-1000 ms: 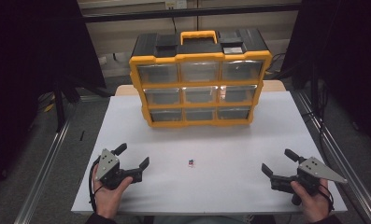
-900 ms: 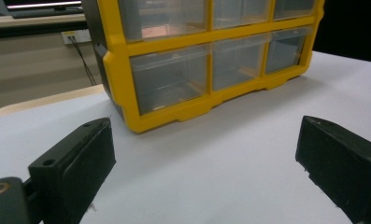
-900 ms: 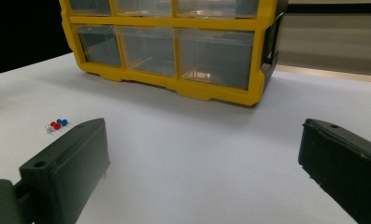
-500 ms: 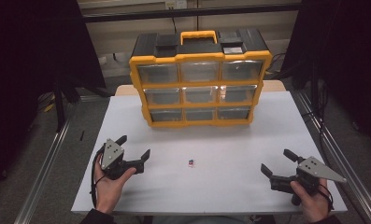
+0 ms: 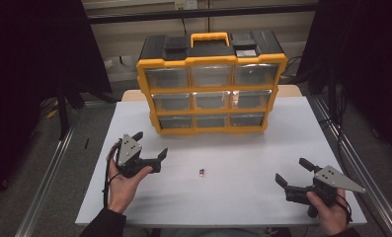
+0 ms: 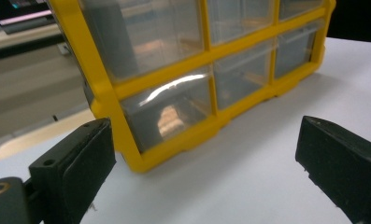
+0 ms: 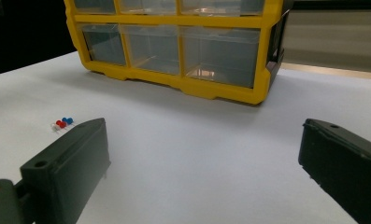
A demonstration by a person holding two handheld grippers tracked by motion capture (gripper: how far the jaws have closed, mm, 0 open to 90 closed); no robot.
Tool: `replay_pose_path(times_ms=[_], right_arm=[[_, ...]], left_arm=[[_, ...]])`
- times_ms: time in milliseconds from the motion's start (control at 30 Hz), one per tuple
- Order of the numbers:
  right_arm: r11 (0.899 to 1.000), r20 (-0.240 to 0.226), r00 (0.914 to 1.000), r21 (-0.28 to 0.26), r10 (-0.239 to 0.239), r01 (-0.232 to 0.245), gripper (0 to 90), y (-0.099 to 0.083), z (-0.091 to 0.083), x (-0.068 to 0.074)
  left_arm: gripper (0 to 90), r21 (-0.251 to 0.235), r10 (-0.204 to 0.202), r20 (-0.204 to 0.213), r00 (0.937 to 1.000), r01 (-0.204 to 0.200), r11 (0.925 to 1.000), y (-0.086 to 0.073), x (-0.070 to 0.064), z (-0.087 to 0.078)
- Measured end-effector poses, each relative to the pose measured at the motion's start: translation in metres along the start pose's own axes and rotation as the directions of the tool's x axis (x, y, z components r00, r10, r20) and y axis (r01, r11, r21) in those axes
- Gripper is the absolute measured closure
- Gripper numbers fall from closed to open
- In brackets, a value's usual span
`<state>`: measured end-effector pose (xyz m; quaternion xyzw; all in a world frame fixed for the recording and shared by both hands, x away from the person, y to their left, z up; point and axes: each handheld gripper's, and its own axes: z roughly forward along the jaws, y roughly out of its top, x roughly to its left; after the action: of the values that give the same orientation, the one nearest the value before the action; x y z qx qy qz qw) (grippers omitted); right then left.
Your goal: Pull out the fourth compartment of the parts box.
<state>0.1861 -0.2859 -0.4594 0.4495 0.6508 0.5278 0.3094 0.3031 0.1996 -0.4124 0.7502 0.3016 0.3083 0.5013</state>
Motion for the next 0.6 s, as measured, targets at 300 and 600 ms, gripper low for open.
replay_pose_path(times_ms=[300, 600], right_arm=[[1.000, -0.004, 0.9999, 0.005, -0.010, 0.010, 1.6, 0.000, 0.000, 0.001], [1.000, -0.012, 0.9998, 0.001, -0.015, 0.015, 1.5, 0.000, -0.001, 0.001]], left_arm=[[4.9, -0.044, 0.012, -0.018, 0.9998, -0.013, 0.9990, 0.018, 0.002, 0.014], [4.5, -0.070, 0.092, -0.017, 0.9956, -0.093, 0.9932, 0.031, 0.009, 0.028]])
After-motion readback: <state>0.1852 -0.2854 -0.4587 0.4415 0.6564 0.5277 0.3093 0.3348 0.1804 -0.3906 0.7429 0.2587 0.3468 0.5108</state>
